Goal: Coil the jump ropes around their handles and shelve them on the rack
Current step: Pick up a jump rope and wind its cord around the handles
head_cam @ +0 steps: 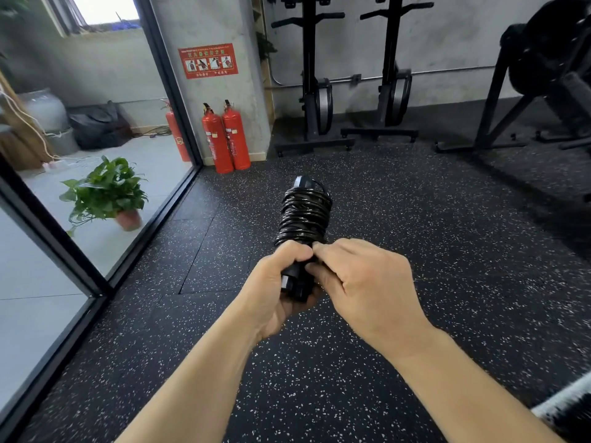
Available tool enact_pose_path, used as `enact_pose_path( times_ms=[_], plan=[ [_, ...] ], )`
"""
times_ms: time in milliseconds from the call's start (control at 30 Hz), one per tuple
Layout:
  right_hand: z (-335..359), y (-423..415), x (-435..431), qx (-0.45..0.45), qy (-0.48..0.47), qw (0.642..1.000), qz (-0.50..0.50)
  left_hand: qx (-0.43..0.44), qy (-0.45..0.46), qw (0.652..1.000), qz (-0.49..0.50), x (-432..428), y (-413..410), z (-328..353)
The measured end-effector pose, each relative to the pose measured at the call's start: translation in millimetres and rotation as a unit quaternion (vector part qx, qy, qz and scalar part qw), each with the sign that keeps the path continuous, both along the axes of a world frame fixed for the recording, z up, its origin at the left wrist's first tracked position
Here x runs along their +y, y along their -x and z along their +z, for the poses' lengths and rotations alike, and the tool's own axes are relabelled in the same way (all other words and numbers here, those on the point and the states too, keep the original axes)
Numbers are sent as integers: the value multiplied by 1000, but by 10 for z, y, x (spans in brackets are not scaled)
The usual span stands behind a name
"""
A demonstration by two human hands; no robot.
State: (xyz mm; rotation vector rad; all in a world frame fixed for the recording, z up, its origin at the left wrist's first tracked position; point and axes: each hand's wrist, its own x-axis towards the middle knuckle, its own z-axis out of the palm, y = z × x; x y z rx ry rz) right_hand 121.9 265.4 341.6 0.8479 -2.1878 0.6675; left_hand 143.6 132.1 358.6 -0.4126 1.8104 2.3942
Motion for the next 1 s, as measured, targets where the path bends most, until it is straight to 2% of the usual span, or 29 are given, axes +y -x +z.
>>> enact_pose_path(
  times_ms=[133, 300, 400, 567, 767, 867, 1000],
  plan=[
    [-2, -9, -3, 23, 27, 999, -22, 15, 4, 1000, 3, 20, 3, 18],
    [-29, -21, -6, -55, 123, 991, 15, 20, 2, 1000, -15, 21, 11, 38],
    [-60, -41, -41, -66, 156, 985, 42, 19, -2, 1000, -11, 27, 2, 55],
    [-64, -47, -92, -36, 143, 988, 47, 21, -12, 1000, 5, 10, -32, 77],
    [-20, -25, -95, -61, 80, 992, 71, 8, -14, 999, 28, -38, -59, 29],
    [-26, -55, -122, -78, 111, 990, 42, 6, -16, 999, 36, -38, -39, 17],
    [-17, -46, -135, -99, 128, 985, 57, 1, -22, 999, 42, -47, -7, -14]
  ],
)
